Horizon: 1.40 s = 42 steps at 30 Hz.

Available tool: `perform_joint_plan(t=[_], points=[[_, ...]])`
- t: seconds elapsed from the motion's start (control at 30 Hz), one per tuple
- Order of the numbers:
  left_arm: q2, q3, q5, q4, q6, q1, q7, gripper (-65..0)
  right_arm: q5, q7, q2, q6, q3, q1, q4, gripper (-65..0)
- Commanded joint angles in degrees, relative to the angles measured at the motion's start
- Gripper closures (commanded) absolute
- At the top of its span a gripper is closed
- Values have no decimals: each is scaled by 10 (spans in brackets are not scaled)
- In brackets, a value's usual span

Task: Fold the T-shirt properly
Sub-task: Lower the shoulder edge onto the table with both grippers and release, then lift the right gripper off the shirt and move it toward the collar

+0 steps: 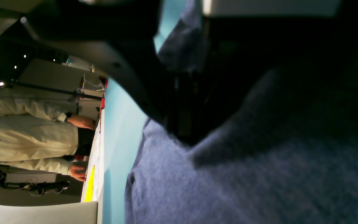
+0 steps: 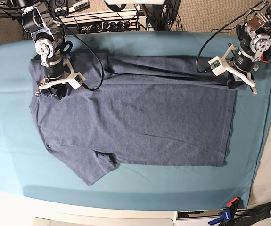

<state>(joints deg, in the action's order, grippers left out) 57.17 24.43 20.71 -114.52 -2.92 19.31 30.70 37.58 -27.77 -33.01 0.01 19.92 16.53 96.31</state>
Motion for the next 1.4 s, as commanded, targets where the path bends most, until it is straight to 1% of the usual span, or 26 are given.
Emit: perform_joint_plan(t=[0.0, 0.13, 0.23, 0.53, 0.83, 0.97, 1.07, 1.1, 1.13, 1.2, 1.23, 1.27, 1.37], points=[[11, -3, 9, -7, -9, -4, -8, 0, 7, 12, -8, -13, -5, -5, 7, 0], [11, -3, 3, -7, -7, -4, -12, 0, 8, 17, -8, -13, -5, -12, 7, 0], [11, -3, -9, -7, 15, -4, -16, 0, 7, 31, -8, -12, -5, -17, 7, 0], [11, -3, -15, -7, 15, -5, -22, 0, 3, 40, -10, -11, -5, -24, 7, 0], [11, -3, -14, -7, 15, -5, -22, 0, 3, 37, -9, -12, -5, -24, 7, 0], [11, -3, -14, -7, 15, -5, -22, 0, -22, 29, -9, -20, -5, -24, 7, 0], [11, -3, -14, -7, 15, -5, -22, -147, -23, 25, -9, -51, -5, -24, 7, 0], [11, -3, -14, -7, 15, -4, -22, -185, -22, 22, -9, -63, -5, -24, 7, -38], [11, -3, -14, -7, 15, -5, -22, -209, -22, 20, -9, -72, -5, -24, 7, -89], [11, -3, -14, -7, 15, -5, -21, -218, -22, 14, -9, -85, -5, -24, 7, -183], [11, -3, -14, -7, 14, -5, -21, -218, -22, 11, -9, -90, -5, -24, 7, -216], [11, -3, -14, -7, 13, -4, -20, -218, -20, 9, -9, -96, -5, -24, 7, -229], [10, -3, -14, -7, 13, -5, -20, -218, -19, 3, -9, -127, -5, -24, 7, -230]])
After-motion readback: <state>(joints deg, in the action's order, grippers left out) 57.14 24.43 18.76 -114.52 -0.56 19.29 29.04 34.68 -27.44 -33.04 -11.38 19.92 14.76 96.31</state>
